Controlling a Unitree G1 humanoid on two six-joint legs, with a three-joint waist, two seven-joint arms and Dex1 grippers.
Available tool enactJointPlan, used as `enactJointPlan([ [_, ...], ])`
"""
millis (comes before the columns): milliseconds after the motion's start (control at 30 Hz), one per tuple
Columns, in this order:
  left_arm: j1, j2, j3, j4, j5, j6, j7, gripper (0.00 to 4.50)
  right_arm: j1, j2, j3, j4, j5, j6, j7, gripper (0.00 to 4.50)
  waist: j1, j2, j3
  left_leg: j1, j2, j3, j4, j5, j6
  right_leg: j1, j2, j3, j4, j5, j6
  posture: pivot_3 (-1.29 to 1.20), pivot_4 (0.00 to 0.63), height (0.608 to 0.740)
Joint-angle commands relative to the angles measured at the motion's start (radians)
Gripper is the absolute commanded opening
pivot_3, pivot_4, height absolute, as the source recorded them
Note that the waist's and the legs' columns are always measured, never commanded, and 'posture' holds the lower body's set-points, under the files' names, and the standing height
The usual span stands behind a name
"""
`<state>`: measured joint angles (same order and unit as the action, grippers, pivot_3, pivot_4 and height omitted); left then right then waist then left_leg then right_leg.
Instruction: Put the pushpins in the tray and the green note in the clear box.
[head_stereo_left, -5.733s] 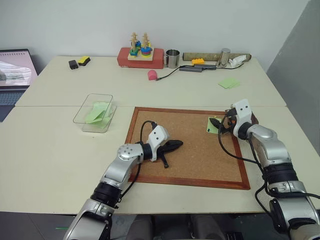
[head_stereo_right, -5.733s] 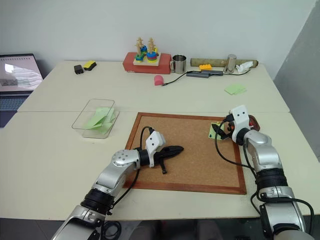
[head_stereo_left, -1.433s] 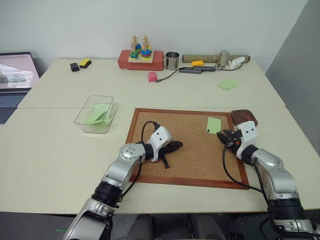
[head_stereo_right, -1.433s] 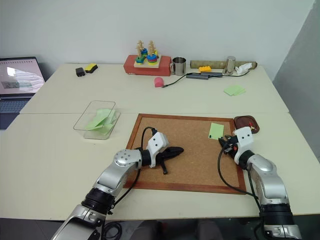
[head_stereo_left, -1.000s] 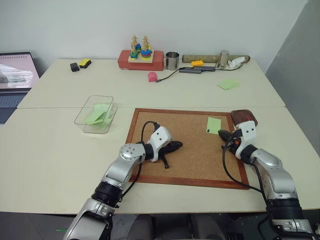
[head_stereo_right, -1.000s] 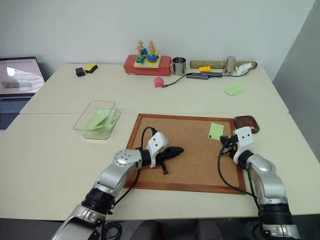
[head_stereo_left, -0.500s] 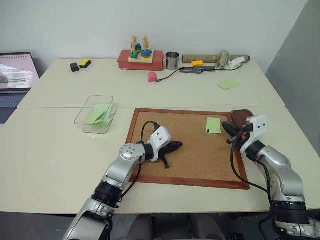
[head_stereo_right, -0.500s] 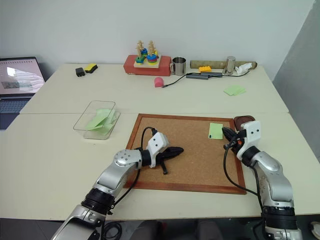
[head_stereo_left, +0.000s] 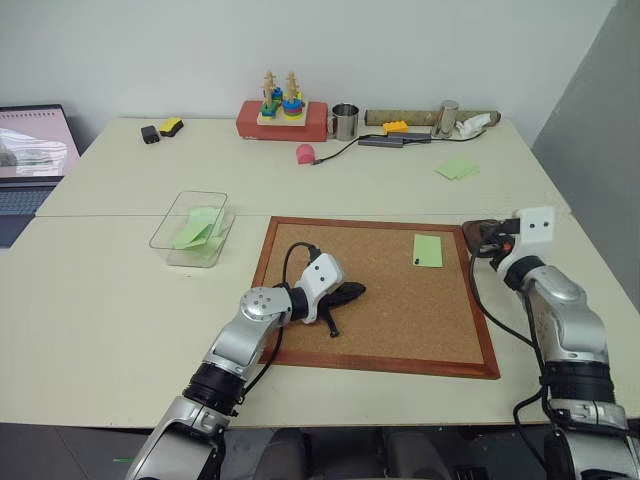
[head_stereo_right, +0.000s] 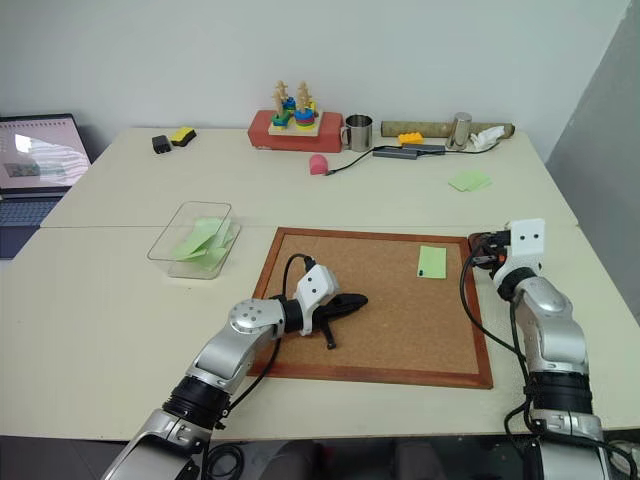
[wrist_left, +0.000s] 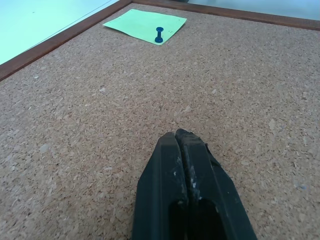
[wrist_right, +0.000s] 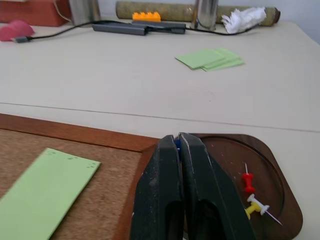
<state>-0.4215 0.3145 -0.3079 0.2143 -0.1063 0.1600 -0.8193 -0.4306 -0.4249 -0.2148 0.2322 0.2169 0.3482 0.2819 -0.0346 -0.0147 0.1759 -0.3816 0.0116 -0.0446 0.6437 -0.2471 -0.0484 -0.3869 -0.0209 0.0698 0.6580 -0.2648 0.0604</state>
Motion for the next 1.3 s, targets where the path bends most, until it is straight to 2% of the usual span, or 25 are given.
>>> enactJointPlan([
  [33, 0.041, 0.015, -0.025, 0.087, 0.057, 0.032, 0.017, 0.0, -0.068, -0.021, -0.026, 0.093, -0.021, -0.057, -0.024, 0.02, -0.001, 0.0, 0.0, 0.0, 0.0, 0.0, 0.0, 0.0, 0.0, 0.0, 0.0, 0.0, 0.0, 0.0, 0.0, 0.0, 0.15, 0.74],
  [200, 0.045, 0.015, -0.025, 0.082, 0.056, 0.033, 0.019, 0.0, -0.084, -0.017, -0.034, 0.129, -0.008, -0.085, -0.017, 0.89, -0.001, 0.0, 0.0, 0.0, 0.0, 0.0, 0.0, 0.0, 0.0, 0.0, 0.0, 0.0, 0.0, 0.0, 0.0, 0.0, 0.15, 0.74],
  [567, 0.044, 0.01, -0.027, 0.085, 0.055, 0.032, 0.018, 0.0, -0.062, -0.028, -0.071, -0.011, 0.047, -0.073, 0.011, 3.0, -0.005, 0.001, 0.0, 0.0, 0.0, 0.0, 0.0, 0.0, 0.0, 0.0, 0.0, 0.0, 0.0, 0.0, 0.0, 0.0, 0.15, 0.74],
  [1033, 0.039, 0.006, -0.03, 0.085, 0.057, 0.033, 0.018, 0.0, -0.071, -0.028, -0.053, 0.044, 0.042, -0.094, 0.039, 3.0, -0.005, 0.001, 0.0, 0.0, 0.0, 0.0, 0.0, 0.0, 0.0, 0.0, 0.0, 0.0, 0.0, 0.0, 0.0, 0.0, 0.15, 0.74],
  [1300, 0.044, 0.007, -0.029, 0.079, 0.056, 0.036, 0.02, 0.0, 0.064, -0.046, 0.031, -0.234, 0.171, 0.025, 0.279, 3.0, -0.003, 0.001, 0.0, 0.0, 0.0, -0.001, -0.001, 0.0, 0.0, 0.0, 0.0, 0.0, -0.001, 0.0, 0.0, 0.0, 0.15, 0.74],
])
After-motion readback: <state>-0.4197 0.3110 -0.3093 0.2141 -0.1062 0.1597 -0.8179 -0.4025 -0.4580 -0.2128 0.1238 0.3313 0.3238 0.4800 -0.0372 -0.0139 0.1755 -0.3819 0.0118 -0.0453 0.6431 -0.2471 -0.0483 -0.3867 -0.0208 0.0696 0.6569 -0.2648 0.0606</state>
